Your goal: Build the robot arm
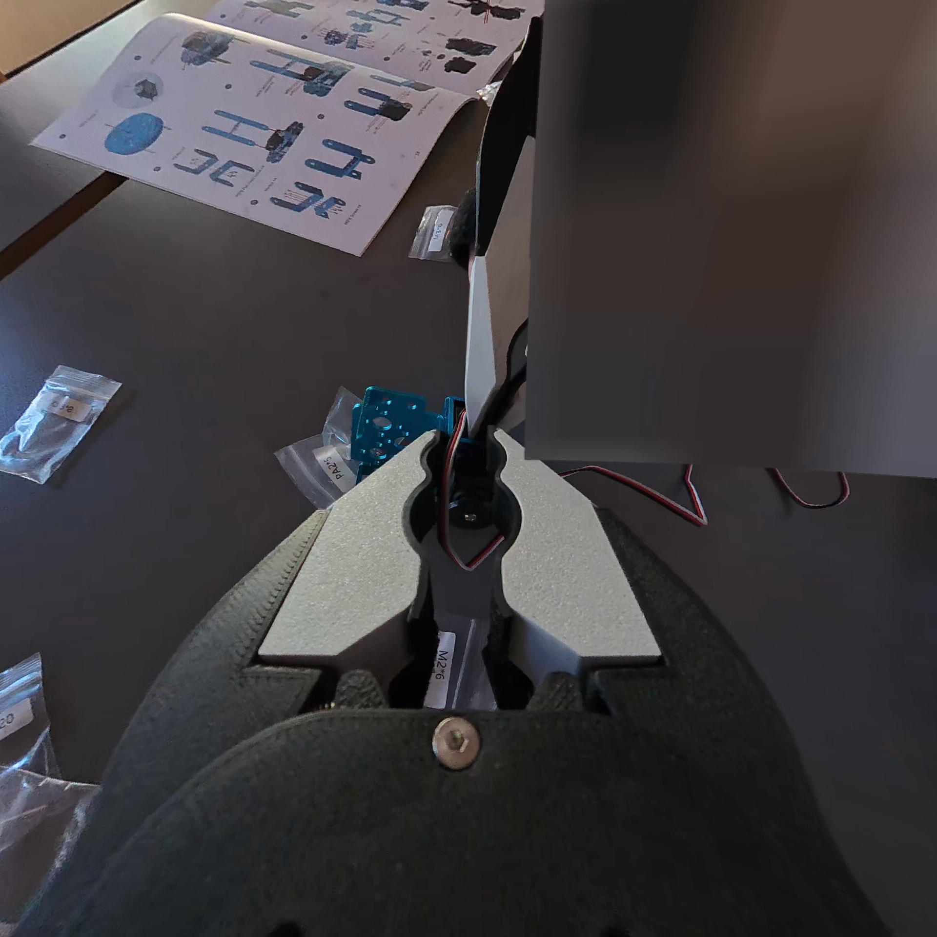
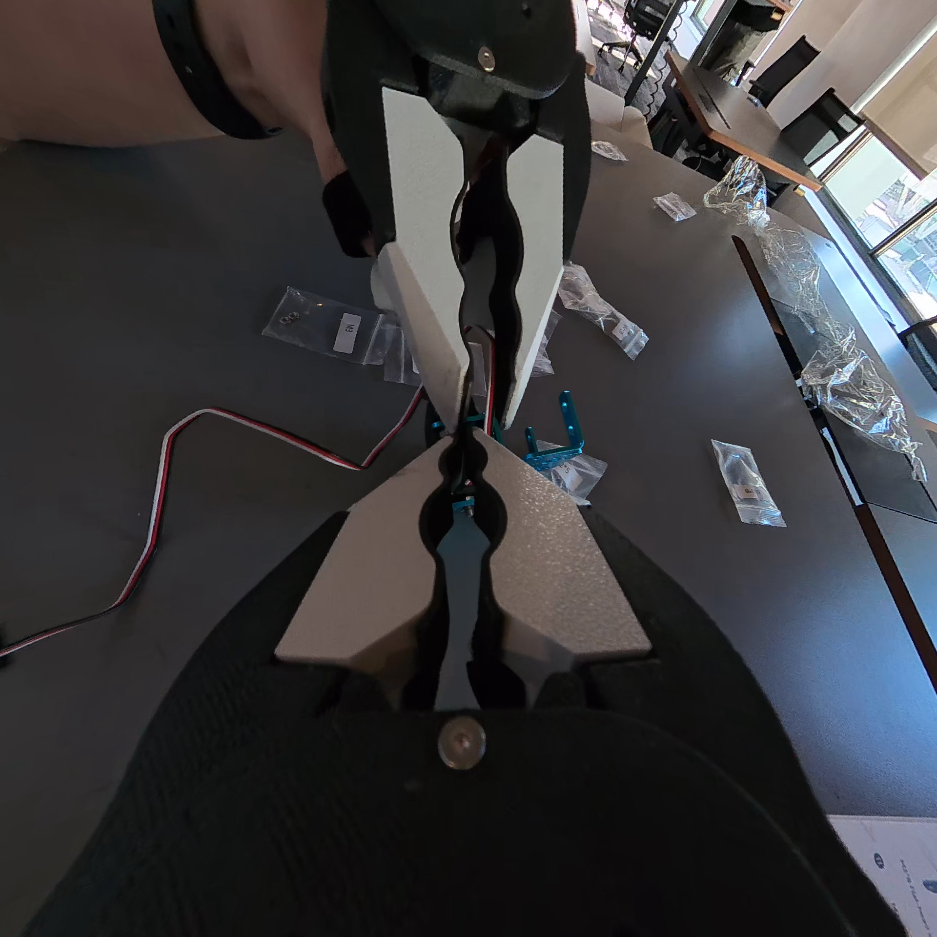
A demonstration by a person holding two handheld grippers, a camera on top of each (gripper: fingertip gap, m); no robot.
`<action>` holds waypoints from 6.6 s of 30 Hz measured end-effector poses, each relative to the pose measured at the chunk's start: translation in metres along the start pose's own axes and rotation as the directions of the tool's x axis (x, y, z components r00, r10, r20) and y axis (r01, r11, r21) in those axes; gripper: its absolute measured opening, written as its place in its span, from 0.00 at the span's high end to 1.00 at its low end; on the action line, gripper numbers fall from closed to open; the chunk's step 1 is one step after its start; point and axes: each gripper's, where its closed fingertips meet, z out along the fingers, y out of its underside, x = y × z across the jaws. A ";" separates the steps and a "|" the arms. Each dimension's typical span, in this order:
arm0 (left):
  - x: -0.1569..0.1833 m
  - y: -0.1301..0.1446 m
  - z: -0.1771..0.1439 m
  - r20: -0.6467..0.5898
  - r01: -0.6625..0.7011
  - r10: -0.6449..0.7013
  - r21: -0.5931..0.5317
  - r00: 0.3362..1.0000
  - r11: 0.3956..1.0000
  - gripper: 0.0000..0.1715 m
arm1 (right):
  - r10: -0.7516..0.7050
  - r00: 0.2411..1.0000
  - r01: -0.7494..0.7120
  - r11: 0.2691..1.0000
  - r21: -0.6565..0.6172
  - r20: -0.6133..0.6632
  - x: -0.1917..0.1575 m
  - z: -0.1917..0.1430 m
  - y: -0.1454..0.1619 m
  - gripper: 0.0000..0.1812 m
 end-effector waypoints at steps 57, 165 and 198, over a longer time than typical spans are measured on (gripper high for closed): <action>-0.006 0.010 -0.001 0.111 -0.131 0.125 0.042 0.986 0.991 0.83 | 0.042 0.999 -0.041 0.999 0.013 -0.032 0.002 0.004 -0.003 1.00; -0.009 0.013 -0.006 0.044 -0.029 0.023 0.139 0.999 0.990 0.83 | 0.461 0.868 -0.440 0.887 -0.144 0.186 0.025 -0.001 -0.004 0.81; -0.004 0.015 -0.011 -0.065 0.023 -0.011 0.187 0.998 0.982 0.83 | 0.016 0.912 0.079 0.973 -0.215 0.409 0.020 0.026 -0.009 0.69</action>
